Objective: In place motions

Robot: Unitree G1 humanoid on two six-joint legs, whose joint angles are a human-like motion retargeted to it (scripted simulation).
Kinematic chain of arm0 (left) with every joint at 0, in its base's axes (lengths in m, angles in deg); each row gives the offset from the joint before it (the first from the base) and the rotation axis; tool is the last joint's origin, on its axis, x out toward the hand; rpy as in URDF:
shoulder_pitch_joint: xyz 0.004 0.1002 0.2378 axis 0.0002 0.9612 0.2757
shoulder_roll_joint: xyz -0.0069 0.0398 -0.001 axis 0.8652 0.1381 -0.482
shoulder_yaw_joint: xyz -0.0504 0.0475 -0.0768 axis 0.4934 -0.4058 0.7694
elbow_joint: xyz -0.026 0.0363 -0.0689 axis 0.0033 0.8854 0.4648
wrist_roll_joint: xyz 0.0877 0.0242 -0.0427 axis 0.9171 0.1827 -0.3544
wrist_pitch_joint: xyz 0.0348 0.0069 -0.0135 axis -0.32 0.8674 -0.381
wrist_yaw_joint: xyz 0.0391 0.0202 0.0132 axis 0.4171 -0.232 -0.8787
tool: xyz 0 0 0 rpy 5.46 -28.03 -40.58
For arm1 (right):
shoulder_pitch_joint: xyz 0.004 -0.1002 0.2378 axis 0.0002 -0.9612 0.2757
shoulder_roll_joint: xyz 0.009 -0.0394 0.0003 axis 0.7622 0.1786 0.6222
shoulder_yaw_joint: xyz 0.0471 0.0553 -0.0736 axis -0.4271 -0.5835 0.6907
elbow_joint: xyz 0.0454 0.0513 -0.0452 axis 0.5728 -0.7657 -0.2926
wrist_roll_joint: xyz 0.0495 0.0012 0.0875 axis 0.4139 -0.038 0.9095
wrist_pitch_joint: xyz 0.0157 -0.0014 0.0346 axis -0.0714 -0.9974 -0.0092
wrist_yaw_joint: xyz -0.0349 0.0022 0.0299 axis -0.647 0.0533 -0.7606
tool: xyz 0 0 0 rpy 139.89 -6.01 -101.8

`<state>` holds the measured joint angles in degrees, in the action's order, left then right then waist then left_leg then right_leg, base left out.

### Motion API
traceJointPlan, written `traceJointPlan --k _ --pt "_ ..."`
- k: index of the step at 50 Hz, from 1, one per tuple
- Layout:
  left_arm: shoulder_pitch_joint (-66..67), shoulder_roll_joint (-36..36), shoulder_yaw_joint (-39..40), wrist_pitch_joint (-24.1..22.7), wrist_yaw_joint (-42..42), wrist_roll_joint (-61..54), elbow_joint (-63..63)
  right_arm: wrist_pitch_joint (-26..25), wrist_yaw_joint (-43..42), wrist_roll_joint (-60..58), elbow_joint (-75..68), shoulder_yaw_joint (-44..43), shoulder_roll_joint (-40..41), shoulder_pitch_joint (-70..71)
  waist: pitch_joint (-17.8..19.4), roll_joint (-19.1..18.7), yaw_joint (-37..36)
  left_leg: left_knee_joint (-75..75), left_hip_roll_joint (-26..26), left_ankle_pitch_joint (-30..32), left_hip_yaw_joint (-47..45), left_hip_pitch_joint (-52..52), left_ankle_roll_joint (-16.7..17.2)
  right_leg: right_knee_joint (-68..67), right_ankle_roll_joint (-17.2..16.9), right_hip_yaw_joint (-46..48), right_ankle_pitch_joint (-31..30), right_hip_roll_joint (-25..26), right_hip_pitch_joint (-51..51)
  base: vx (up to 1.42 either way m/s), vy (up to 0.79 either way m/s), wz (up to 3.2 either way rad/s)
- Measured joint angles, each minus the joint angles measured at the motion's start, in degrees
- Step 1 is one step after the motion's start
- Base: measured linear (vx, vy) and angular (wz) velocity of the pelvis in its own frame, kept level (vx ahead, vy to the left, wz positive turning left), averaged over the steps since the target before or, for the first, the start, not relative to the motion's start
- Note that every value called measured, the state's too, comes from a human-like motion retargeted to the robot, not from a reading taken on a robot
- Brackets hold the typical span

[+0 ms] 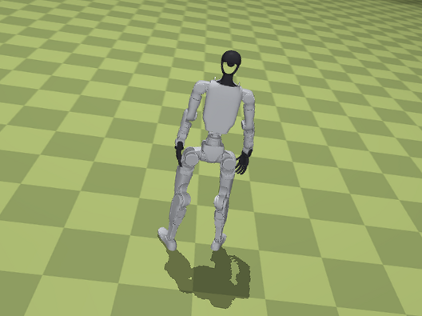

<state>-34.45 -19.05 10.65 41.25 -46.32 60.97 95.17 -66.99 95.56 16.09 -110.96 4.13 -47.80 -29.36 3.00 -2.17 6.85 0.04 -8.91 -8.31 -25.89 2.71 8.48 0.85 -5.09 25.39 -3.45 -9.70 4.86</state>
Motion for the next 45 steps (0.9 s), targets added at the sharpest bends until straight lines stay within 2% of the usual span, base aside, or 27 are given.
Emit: traceJointPlan --k 2,3,5,6,8,10,13,15,18,20,23,27,28,32,35,40,45 --pt "3.77 -0.48 1.99 0.79 -1.22 3.08 2.18 -0.14 -0.62 -5.53 -1.84 -0.28 -0.69 -2.75 -3.66 -0.33 2.10 0.49 -0.10 -1.76 -3.17 0.51 0.90 -0.75 -0.08 5.17 1.29 -0.04 0.60 0.32 0.09 0.12" --pt "4.68 -0.74 3.45 1.80 -1.24 5.03 3.46 -1.22 -1.47 -7.75 -3.30 -2.06 -0.88 -3.62 -4.29 -0.70 2.48 1.15 0.20 -1.79 0.48 1.92 0.36 -2.12 0.63 0.49 1.53 -0.22 2.70 0.22 0.08 -0.07" --pt "5.84 -2.13 5.27 5.37 -1.24 5.99 6.75 -5.73 -3.34 -6.27 -7.11 -5.51 0.05 -5.43 -2.18 -0.37 1.19 1.83 -0.29 -1.44 0.43 0.20 0.09 -3.70 1.14 -5.50 1.15 -0.02 2.95 0.08 0.02 -0.48" --pt "6.41 -2.86 6.67 5.71 -1.55 3.76 7.68 -6.34 -3.87 -2.50 -9.16 -7.16 0.89 -5.93 -0.57 0.08 0.76 1.76 -0.17 -1.44 -0.11 -1.42 -0.24 -3.42 1.04 -1.49 0.94 -0.42 0.95 -0.13 -0.03 -0.54" --pt "7.85 -3.65 8.56 2.84 -0.79 -3.04 8.28 -4.57 -3.73 5.87 -12.76 -10.14 1.44 -6.84 2.08 1.04 0.64 2.15 -0.38 -1.61 -0.60 -3.94 -0.17 -3.05 1.03 0.10 1.08 -0.45 -2.11 -0.09 -0.02 -0.16" --pt "9.21 -3.85 9.46 -1.05 0.35 -10.19 7.53 -1.46 -2.91 12.68 -13.31 -11.80 1.00 -8.78 2.38 1.20 1.25 2.46 -0.43 -2.09 -0.26 -4.68 -0.08 -2.89 0.71 -0.30 1.55 -0.43 -3.32 0.15 0.00 0.13" --pt "9.27 -4.24 12.42 -0.25 -1.41 -10.65 7.21 -1.90 -5.09 13.51 -11.62 -13.75 0.91 -12.26 -0.73 0.53 1.41 2.13 0.49 -2.26 1.09 -3.30 -0.39 -2.34 0.92 0.37 2.54 -0.14 -3.16 0.20 0.06 0.40" --pt "8.29 -3.81 11.59 1.19 -1.63 -10.47 7.33 -2.89 -5.49 12.54 -11.01 -14.97 0.86 -13.17 -2.07 0.27 0.56 2.06 0.94 -2.24 2.01 -2.42 -0.56 -2.84 1.05 0.23 3.15 -0.29 -2.60 0.04 0.06 0.40" --pt "5.17 -2.45 8.78 1.22 -1.15 -11.59 7.21 -3.55 -4.21 12.88 -10.73 -14.38 0.93 -11.35 -2.09 0.39 -0.44 3.71 0.96 -3.07 2.64 -0.70 -1.00 -5.03 1.12 0.92 4.52 -0.96 -1.43 -0.06 0.02 0.18" --pt "1.75 -1.76 7.69 1.57 -1.26 -10.87 7.06 -4.23 -3.79 12.68 -9.91 -13.83 1.12 -8.83 -3.24 -0.16 -0.66 7.48 -0.20 -4.76 3.38 3.49 -0.94 -9.20 0.93 1.15 6.56 -1.95 2.34 -0.15 0.04 0.24" --pt "-4.78 -1.07 6.46 1.51 -2.59 -8.95 5.40 -4.56 -3.76 11.98 -5.91 -13.21 1.88 -4.61 -6.21 -1.55 -0.44 19.73 -3.96 -9.24 6.79 16.23 -0.28 -22.27 0.63 -1.75 10.35 -4.19 14.69 -0.30 0.03 0.53" --pt "-13.54 2.12 -0.33 1.90 -2.12 -8.88 1.33 -3.63 -2.08 12.17 0.08 -11.65 1.64 1.21 -3.66 -1.09 -1.86 36.95 -6.45 -16.95 10.24 27.08 -0.80 -34.36 -0.24 -4.67 17.48 -4.72 22.06 -0.31 -0.04 0.31" --pt "-15.67 3.23 -1.88 2.51 -0.97 -8.81 0.97 -3.90 -1.14 11.83 0.34 -11.12 1.18 3.10 -3.97 -0.77 -2.46 41.74 -7.06 -19.18 10.57 30.10 -0.92 -38.25 0.05 -4.61 19.44 -5.46 24.47 -0.15 -0.01 0.09" --pt "-22.96 5.30 -1.47 2.53 3.54 -6.47 -0.93 -7.06 2.34 7.85 -1.25 -11.81 0.17 12.19 -4.19 0.18 -3.68 57.28 -8.88 -25.49 11.44 40.19 -2.13 -52.87 -1.29 -10.86 25.41 -5.35 35.30 -0.13 0.03 -0.09" --pt "-25.49 6.28 -0.66 1.96 4.33 -8.16 -2.46 -8.31 0.14 8.36 -2.16 -12.28 0.50 16.87 -2.76 0.45 -3.59 64.24 -10.00 -27.89 11.76 42.61 -2.89 -58.83 -1.27 -12.21 27.39 -5.50 38.06 -0.02 0.04 -0.30" --pt "-25.08 6.38 1.48 1.63 5.05 -8.27 -3.01 -6.31 -0.96 14.43 3.72 -12.55 3.00 16.63 -1.51 0.11 -3.18 61.31 -9.80 -26.71 10.90 39.63 -3.16 -55.35 -0.73 -12.60 25.07 -5.42 35.81 -0.01 0.03 -0.19" --pt "-17.50 5.29 3.78 2.26 4.49 -3.50 -3.68 -5.44 1.46 13.48 11.82 -9.59 2.72 6.97 -2.95 0.03 -2.30 41.74 -7.57 -17.64 6.63 29.90 -2.93 -37.36 -0.04 -10.20 15.85 -5.02 27.57 0.05 0.01 -0.04"
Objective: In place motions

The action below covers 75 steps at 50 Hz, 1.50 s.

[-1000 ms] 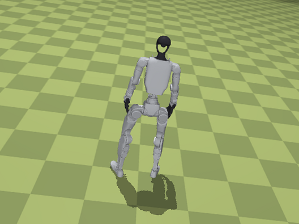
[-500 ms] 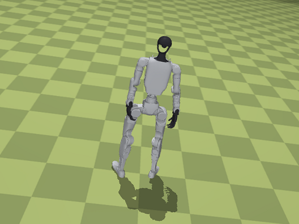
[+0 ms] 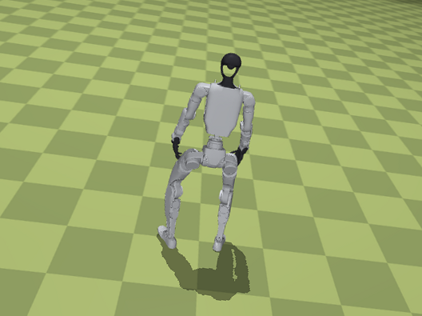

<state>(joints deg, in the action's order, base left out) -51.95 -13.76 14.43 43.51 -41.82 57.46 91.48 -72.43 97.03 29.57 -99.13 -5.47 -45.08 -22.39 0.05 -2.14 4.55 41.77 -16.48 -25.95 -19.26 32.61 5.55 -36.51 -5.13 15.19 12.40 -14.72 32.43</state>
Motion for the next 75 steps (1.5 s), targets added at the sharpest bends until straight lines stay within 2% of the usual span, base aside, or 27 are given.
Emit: traceJointPlan --k 3,6,9,11,12,13,15,17,18,20,22,25,28,33,35,43,48,53,60,65,75 --pt "5.57 -2.09 3.23 0.35 -1.83 -0.46 1.48 0.61 1.40 -5.82 -0.20 2.01 -2.19 -6.02 -1.18 -0.03 0.41 -14.59 2.15 7.04 -1.89 -7.52 1.30 13.70 0.37 2.70 -6.44 0.67 -7.03 0.03 -0.01 -0.03" --pt "12.14 -3.98 5.20 -0.19 -1.54 -3.17 4.63 1.88 1.59 -14.10 -3.03 3.68 -4.64 -12.03 -1.67 -1.03 1.83 -26.77 4.17 11.25 -2.24 -15.98 2.08 25.03 0.30 5.85 -11.29 1.84 -15.31 0.25 -0.02 0.09" --pt "19.44 -5.18 6.10 0.18 -0.79 -3.43 7.81 1.24 -1.18 -21.61 -8.31 4.63 -6.10 -17.16 -2.95 -1.69 3.34 -36.20 6.79 14.22 -3.06 -23.29 1.85 34.13 0.68 8.14 -14.58 3.70 -22.49 0.32 -0.02 -0.02" --pt "23.73 -5.27 6.29 1.16 -0.86 -1.40 9.63 -0.99 -3.69 -25.41 -13.90 3.21 -6.37 -19.34 -5.42 -1.85 3.95 -40.18 8.30 15.20 -4.13 -25.64 2.45 37.09 -0.35 12.20 -14.64 4.21 -24.87 0.30 -0.01 -0.07" --pt "25.45 -5.10 6.45 2.18 -0.95 0.30 10.52 -3.33 -4.72 -26.63 -17.42 1.61 -6.27 -19.91 -7.09 -1.94 4.11 -41.03 8.69 15.17 -4.60 -25.70 2.87 36.95 -0.63 13.53 -14.10 4.07 -24.45 0.24 -0.01 0.10" --pt "26.75 -4.91 6.92 3.94 -1.12 2.65 11.36 -7.17 -5.36 -27.21 -21.44 -0.83 -5.93 -20.04 -8.83 -2.19 4.17 -40.83 8.60 14.92 -4.62 -24.75 3.02 35.73 0.13 10.95 -13.63 4.07 -22.24 0.21 0.01 0.06" --pt "28.49 -6.66 8.07 9.97 -2.80 6.42 11.98 -19.79 -3.43 -24.83 -26.54 -6.51 -5.47 -21.03 -10.34 -2.49 2.59 -39.97 7.95 15.46 -4.03 -23.56 2.96 33.73 0.59 5.02 -13.38 4.20 -19.63 0.13 0.03 -0.21" --pt "29.46 -8.75 10.87 11.64 -6.25 5.00 11.98 -27.88 -0.81 -16.38 -26.54 -9.38 -4.76 -22.63 -6.82 -1.95 2.09 -39.97 7.75 15.65 -4.89 -26.93 2.70 34.34 0.67 8.94 -14.03 4.18 -23.16 -0.07 -0.03 -0.36" --pt "29.72 -9.39 12.08 10.06 -7.57 2.71 11.98 -27.37 -0.27 -10.89 -26.54 -9.70 -4.61 -23.39 -4.95 -1.54 2.41 -40.08 7.90 15.71 -4.95 -28.63 2.48 34.61 0.84 9.34 -14.03 4.42 -24.96 -0.07 -0.07 -0.19" --pt "30.09 -10.02 13.08 4.48 -7.14 -2.28 11.98 -20.09 3.61 -2.40 -26.54 -9.84 -4.67 -24.64 -2.32 -0.91 2.77 -39.97 7.76 15.56 -5.21 -31.05 2.52 34.68 0.93 8.40 -13.73 4.85 -27.33 -0.02 -0.03 -0.06" --pt "29.99 -10.64 14.62 2.55 -6.76 -4.20 11.98 -15.19 7.37 1.81 -26.54 -11.60 -3.61 -25.68 -2.79 -0.91 3.19 -40.22 8.00 15.36 -4.72 -31.61 2.55 35.15 1.06 8.88 -13.56 5.09 -28.15 0.10 -0.01 0.14" --pt "30.17 -11.23 16.18 5.94 -6.00 -3.77 11.98 -15.55 6.01 2.87 -26.54 -13.98 -2.18 -26.18 -6.23 -1.14 2.12 -40.97 8.41 15.49 -4.74 -31.12 2.72 35.76 1.13 9.08 -13.42 5.26 -27.76 0.14 0.01 0.06" --pt "29.44 -10.45 13.92 6.83 -4.63 -6.32 11.98 -14.44 2.72 -1.05 -26.54 -11.16 -1.64 -24.42 -8.23 -1.43 1.68 -41.10 8.29 15.61 -4.44 -30.53 2.61 35.55 1.15 9.29 -13.33 5.43 -27.21 0.03 0.00 0.01" --pt "25.32 -8.78 11.27 6.59 -4.03 -4.57 9.17 -15.19 2.19 -14.41 -21.23 -3.40 -1.12 -19.35 -7.01 -1.94 2.97 -41.12 7.89 15.72 -3.92 -31.71 2.52 35.72 1.44 9.78 -13.48 6.16 -28.62 -0.01 0.00 0.01" --pt "24.26 -8.09 9.71 6.51 -2.80 -2.21 6.50 -13.94 3.04 -17.48 -17.95 -0.93 -1.01 -17.72 -6.83 -1.98 3.15 -41.24 7.86 15.76 -3.94 -32.28 2.49 35.79 1.52 9.80 -13.50 6.33 -29.11 0.00 0.00 0.00" --pt "20.35 -5.37 3.85 8.53 4.04 6.24 1.17 -7.11 7.38 -13.84 -6.51 0.40 0.35 -14.41 -7.62 -1.46 1.75 -41.37 7.97 15.78 -3.94 -33.36 2.49 35.72 1.76 9.78 -13.37 6.52 -30.06 0.00 0.00 0.00" --pt "19.18 -5.40 3.03 10.32 6.74 8.94 2.07 -6.88 9.44 -10.22 -5.09 0.55 1.17 -13.31 -7.96 -1.70 1.59 -41.71 7.90 15.78 -3.83 -33.79 2.42 35.82 1.84 9.71 -13.22 7.01 -30.48 0.00 0.00 0.00" --pt "20.05 -6.22 3.36 10.58 8.04 11.27 3.78 -7.20 8.22 -11.87 -7.83 0.85 1.15 -13.85 -7.48 -1.66 1.19 -41.71 7.75 15.72 -3.68 -34.36 2.43 35.94 1.83 9.88 -13.19 7.26 -31.20 0.00 0.00 0.00" --pt "23.56 -6.94 5.15 9.52 2.41 10.22 7.57 -10.73 6.35 -17.19 -18.05 0.20 0.36 -16.49 -6.68 -0.90 0.67 -41.64 8.06 15.68 -3.16 -35.00 2.34 36.19 1.68 10.40 -13.15 7.09 -32.36 0.00 0.00 0.00" --pt "26.07 -7.11 7.78 11.02 -1.64 7.38 10.74 -13.33 3.47 -17.78 -24.73 -1.22 -0.59 -19.61 -6.90 -0.26 0.60 -41.37 8.66 15.63 -2.13 -34.26 2.05 36.23 1.33 11.21 -13.10 6.46 -32.55 0.02 0.04 0.10" --pt "28.35 -6.17 11.56 13.31 -1.04 5.16 11.57 -14.47 3.65 -13.68 -26.54 -4.53 -1.76 -23.02 -4.87 1.46 0.34 -40.69 10.67 14.99 -0.88 -34.04 0.67 35.57 0.33 11.95 -13.61 4.12 -33.45 0.00 0.12 0.09"
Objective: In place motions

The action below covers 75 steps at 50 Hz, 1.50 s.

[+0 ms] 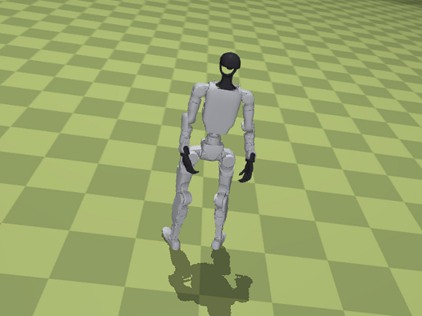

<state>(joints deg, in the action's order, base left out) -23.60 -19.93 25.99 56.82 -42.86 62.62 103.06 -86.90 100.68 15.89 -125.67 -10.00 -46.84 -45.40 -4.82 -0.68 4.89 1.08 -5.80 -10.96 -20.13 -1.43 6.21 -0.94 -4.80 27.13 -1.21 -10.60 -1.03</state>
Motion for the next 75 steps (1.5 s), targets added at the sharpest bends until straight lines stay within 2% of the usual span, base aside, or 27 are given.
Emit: traceJointPlan --k 8,16,20,22,27,33,38,44,54,57,62,65,68,72,75 --pt "-1.90 0.55 -1.20 -0.56 1.08 -0.10 -2.67 2.19 2.99 -0.20 6.01 0.15 0.57 3.13 0.42 1.51 -0.80 0.30 2.54 -0.71 0.10 1.56 -1.62 -3.16 -0.29 -0.97 -0.83 -3.14 3.25 -0.04 0.18 -0.03" --pt "-7.30 -0.07 -3.84 -2.16 1.51 -1.80 -5.76 7.77 2.18 1.33 21.69 4.57 0.84 6.67 6.75 1.03 -1.50 -0.20 3.02 -1.19 -1.43 0.21 -2.67 -8.58 1.90 -3.97 -5.09 -4.18 6.98 -0.15 0.18 -0.27" --pt "-9.47 -0.92 -3.64 -2.17 2.02 -2.40 -5.98 10.87 1.00 0.92 26.52 7.95 0.82 8.33 7.40 -0.01 -1.30 -0.50 2.06 -1.48 -3.26 1.28 -2.80 -11.41 3.27 -6.37 -8.73 -3.41 11.44 -0.19 0.15 -0.49" --pt "-9.87 -1.06 -3.36 -2.22 3.05 -2.31 -6.14 11.92 0.50 0.62 27.36 9.75 1.04 8.83 7.04 -0.56 -0.94 -0.44 1.18 -1.66 -4.20 2.16 -2.68 -12.70 4.35 -5.87 -7.95 -2.85 13.14 -0.12 0.07 -0.50" --pt "-10.60 -0.28 -4.28 -1.57 5.85 0.10 -5.85 12.99 -2.73 -1.38 25.91 11.80 1.79 8.69 6.67 -0.38 -0.34 -0.36 0.64 -1.35 -5.12 3.49 -2.80 -15.40 1.83 -5.73 -1.27 -0.93 13.81 -0.07 -0.01 -0.19" --pt "-10.17 -0.50 -4.63 -0.97 5.48 1.21 -5.36 11.85 -7.14 -3.60 16.79 11.50 1.78 7.69 5.70 -0.52 -0.62 -0.16 0.20 -0.37 -5.39 4.56 -2.87 -18.65 -1.57 -10.55 3.67 2.89 12.63 -0.02 -0.05 -0.02" --pt "-8.64 -1.30 -3.66 -0.56 6.86 1.71 -5.22 9.97 -6.67 -2.00 8.21 8.90 1.14 6.87 4.91 -1.25 -0.48 -0.08 -0.09 0.24 -5.30 4.73 -2.33 -18.60 -1.81 -15.97 4.92 6.01 9.88 0.00 -0.12 0.05" --pt "-6.07 -1.93 -1.70 0.85 7.69 1.97 -4.41 8.35 -6.19 2.64 4.87 5.49 0.39 4.94 3.95 -1.40 -0.84 0.04 0.11 0.90 -6.41 3.97 -1.46 -10.37 2.17 -14.02 6.61 6.61 5.88 0.01 -0.17 -0.06" --pt "-2.87 -3.33 -0.66 -1.16 5.08 -0.43 -4.41 8.84 -7.25 4.58 9.14 4.04 0.61 5.03 4.95 -3.30 2.53 1.60 -2.40 2.74 -5.89 3.92 0.05 -1.12 4.65 -13.53 3.04 10.06 1.58 -0.06 -0.24 0.07" --pt "-2.89 -3.18 -1.47 -1.15 6.39 1.89 -5.46 9.05 -7.09 5.28 9.32 3.59 0.85 5.32 5.08 -3.09 1.89 3.24 -3.17 3.17 -5.57 4.89 0.39 -0.59 5.07 -13.38 2.52 10.26 1.62 -0.08 -0.21 0.08" --pt "-4.69 -2.98 -4.00 -2.18 4.21 2.16 -7.96 9.24 -5.78 7.00 8.33 5.16 0.32 6.67 7.49 -1.81 1.06 8.11 -4.16 4.75 -4.78 6.80 1.11 -0.04 5.88 -12.13 2.22 9.48 0.59 -0.13 -0.17 0.33" --pt "-5.43 -3.37 -5.51 -3.84 2.23 2.03 -8.97 8.77 -5.82 5.46 8.27 6.18 -0.41 6.99 7.94 -1.42 -0.16 10.91 -4.52 3.67 -7.73 6.91 3.21 0.02 6.38 -11.52 2.07 8.77 0.55 -0.10 -0.06 0.25" --pt "-5.46 -3.98 -6.54 -5.72 -0.32 1.63 -9.08 8.29 -6.82 2.63 8.80 6.57 -1.09 7.16 7.55 -1.53 -0.58 14.40 -3.51 1.14 -5.12 7.60 3.58 0.04 6.60 -11.08 2.00 8.01 0.90 -0.06 0.01 0.20" --pt "-4.91 -3.59 -6.88 -7.00 -1.65 2.15 -7.31 8.25 -7.51 0.94 9.88 6.82 -1.44 7.14 6.73 -2.15 -0.14 17.05 0.25 -0.13 3.75 8.17 2.27 0.20 6.74 -11.41 1.87 7.65 1.38 0.00 0.03 -0.03" --pt "-4.15 -3.08 -6.28 -6.59 -1.41 2.15 -5.26 8.48 -7.11 1.80 9.85 6.23 -1.20 6.91 5.45 -2.89 -0.54 15.12 2.50 -0.11 6.86 6.65 0.87 0.12 6.74 -12.35 1.80 7.96 2.15 0.03 0.07 -0.21"
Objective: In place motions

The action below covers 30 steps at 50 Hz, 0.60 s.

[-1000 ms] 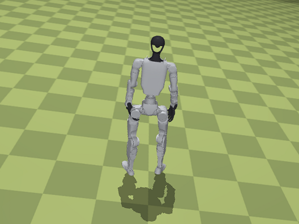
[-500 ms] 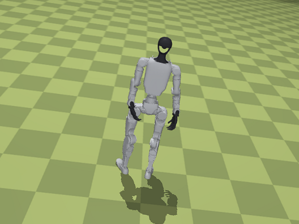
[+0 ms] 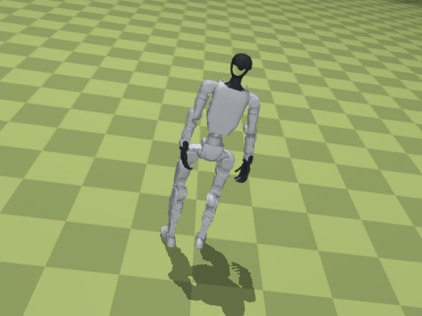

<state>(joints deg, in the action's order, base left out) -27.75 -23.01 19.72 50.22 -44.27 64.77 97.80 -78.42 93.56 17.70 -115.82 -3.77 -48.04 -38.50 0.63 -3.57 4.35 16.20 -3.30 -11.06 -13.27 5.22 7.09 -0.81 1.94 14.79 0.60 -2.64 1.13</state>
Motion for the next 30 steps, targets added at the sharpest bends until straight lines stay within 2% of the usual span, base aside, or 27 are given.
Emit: traceJointPlan --k 4,8,13,20,30 --pt "1.04 0.58 1.98 1.12 1.26 -1.72 2.39 0.02 1.07 2.05 -0.85 -1.11 0.85 -0.09 -1.99 -1.99 1.36 -6.91 0.30 -1.57 -1.73 -2.66 -1.83 -0.13 -0.01 0.03 0.21 1.77 0.97 0.07 0.08 0.00" --pt "1.11 0.87 3.67 2.64 3.03 -3.59 3.09 0.06 1.07 4.63 -1.43 -2.32 2.07 -0.19 -2.74 -3.06 3.69 -10.82 0.18 -0.21 -1.75 -3.59 -1.22 -0.28 -0.16 0.98 0.26 2.37 1.48 0.01 0.10 0.19" --pt "0.02 0.86 3.09 4.14 6.01 -2.75 0.86 1.23 1.27 6.31 -2.17 -2.01 2.53 -0.96 -1.51 -1.96 2.58 -12.25 1.64 -0.04 -1.85 -5.37 -2.55 -0.53 -0.47 0.91 0.00 1.60 0.64 0.01 0.12 -0.12" --pt "-0.44 0.14 1.60 3.77 7.86 0.23 -2.08 -0.75 -3.06 0.95 -3.21 0.74 2.51 -0.56 -0.83 -1.08 1.42 -12.59 2.45 -0.83 -3.20 -6.81 -3.87 -1.34 -1.45 0.32 -0.20 0.76 0.43 0.00 0.14 -0.24" --pt "-0.97 1.03 -2.85 4.41 7.68 3.47 1.11 0.58 -1.45 1.78 -1.12 0.01 2.93 -0.89 -0.42 -0.20 0.90 -13.81 3.24 -1.70 -4.82 -8.35 -5.30 -4.20 -2.66 -0.79 -0.42 0.05 1.64 0.02 0.12 -0.18"
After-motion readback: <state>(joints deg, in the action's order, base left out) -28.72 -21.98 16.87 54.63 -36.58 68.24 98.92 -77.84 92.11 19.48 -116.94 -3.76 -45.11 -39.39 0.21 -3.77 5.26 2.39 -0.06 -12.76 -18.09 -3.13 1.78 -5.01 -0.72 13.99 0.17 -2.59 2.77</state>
